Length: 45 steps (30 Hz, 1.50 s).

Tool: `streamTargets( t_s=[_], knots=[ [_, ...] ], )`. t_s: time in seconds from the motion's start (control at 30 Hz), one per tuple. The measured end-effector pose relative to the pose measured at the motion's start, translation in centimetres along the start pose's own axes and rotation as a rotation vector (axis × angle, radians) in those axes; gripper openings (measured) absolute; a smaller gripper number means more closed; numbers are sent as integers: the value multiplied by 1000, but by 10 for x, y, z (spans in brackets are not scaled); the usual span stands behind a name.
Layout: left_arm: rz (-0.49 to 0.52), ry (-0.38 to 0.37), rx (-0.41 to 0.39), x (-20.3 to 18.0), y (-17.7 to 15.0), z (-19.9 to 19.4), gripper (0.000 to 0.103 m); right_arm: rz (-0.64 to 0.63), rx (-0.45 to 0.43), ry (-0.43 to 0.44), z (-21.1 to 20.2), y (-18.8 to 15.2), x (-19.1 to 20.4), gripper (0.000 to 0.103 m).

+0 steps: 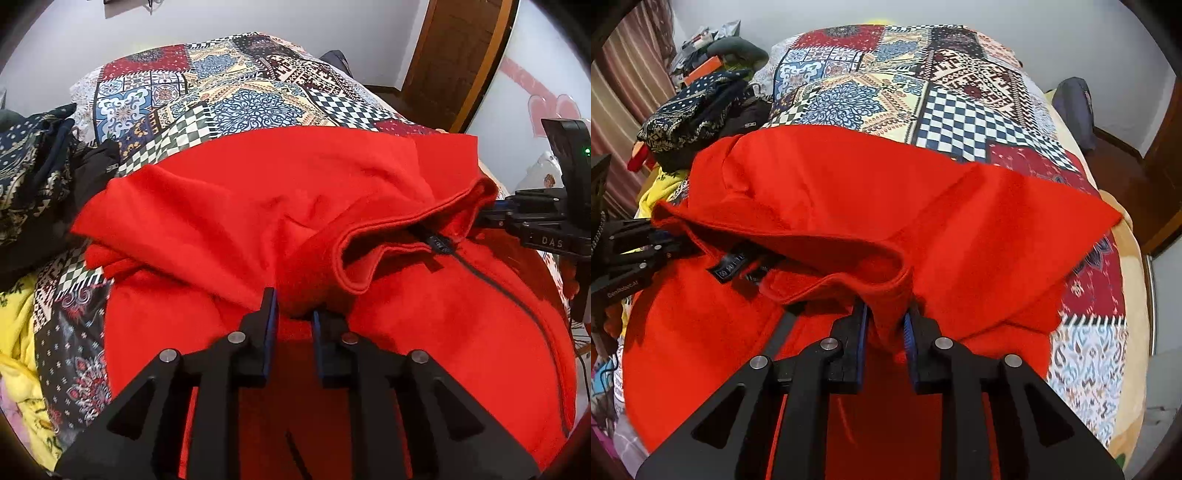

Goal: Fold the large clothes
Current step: 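Fold the collar end over toward the hem with both grippers and release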

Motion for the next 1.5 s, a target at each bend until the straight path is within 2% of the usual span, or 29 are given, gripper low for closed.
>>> streamTargets(
  t_s=[0.1,0.23,0.33,0.5,0.67,0.8,0.9,1.0,1.03,1.07,1.13,1.17,1.2,1.23,1.37,1.5],
  knots=[
    [-6,12,7,7,-3,-10,17,5,25,-5,-9,-6,-1,18],
    [-9,56,-13,24,-2,-28,19,-2,16,-10,-27,-9,-1,18],
    [-29,93,-32,39,6,-40,22,-6,-19,-15,-43,-4,-3,18],
    [-81,126,-79,60,35,-48,35,-2,-105,-17,-61,24,-6,18],
    [-109,92,-90,56,67,-36,40,20,-138,2,-49,57,-8,21],
    [-97,50,-66,35,77,-13,42,50,-113,35,-23,70,-9,28],
    [-71,31,-5,18,70,12,42,90,-52,77,2,66,-11,29],
    [-39,37,65,8,54,32,43,108,37,77,27,51,-12,29],
    [-33,36,81,7,46,35,44,112,71,74,34,44,-12,29],
    [-39,41,81,7,39,36,50,115,89,72,36,38,-13,29],
    [-70,70,45,13,27,30,61,124,60,71,29,24,-14,37],
    [-85,77,35,17,21,25,66,134,53,66,24,20,-15,46],
    [-94,73,33,19,17,22,66,147,50,74,19,15,-17,51],
    [-106,68,31,21,13,19,67,161,51,85,16,11,-18,53],
    [-143,69,44,29,-6,4,80,203,65,86,4,-11,-23,62],
    [-159,89,38,35,-22,-8,85,232,41,77,-4,-19,-26,66]
  ],
)
Point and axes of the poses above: each gripper's, at about its wrist camera, not at the fingertips, and z roughly the way its jaws point, x to its left, y to its top, the point moved 1 cm from there along z, roughly the way its jaws point, and after that the axes turned 13 degrees about y, right-handed, at the moved point
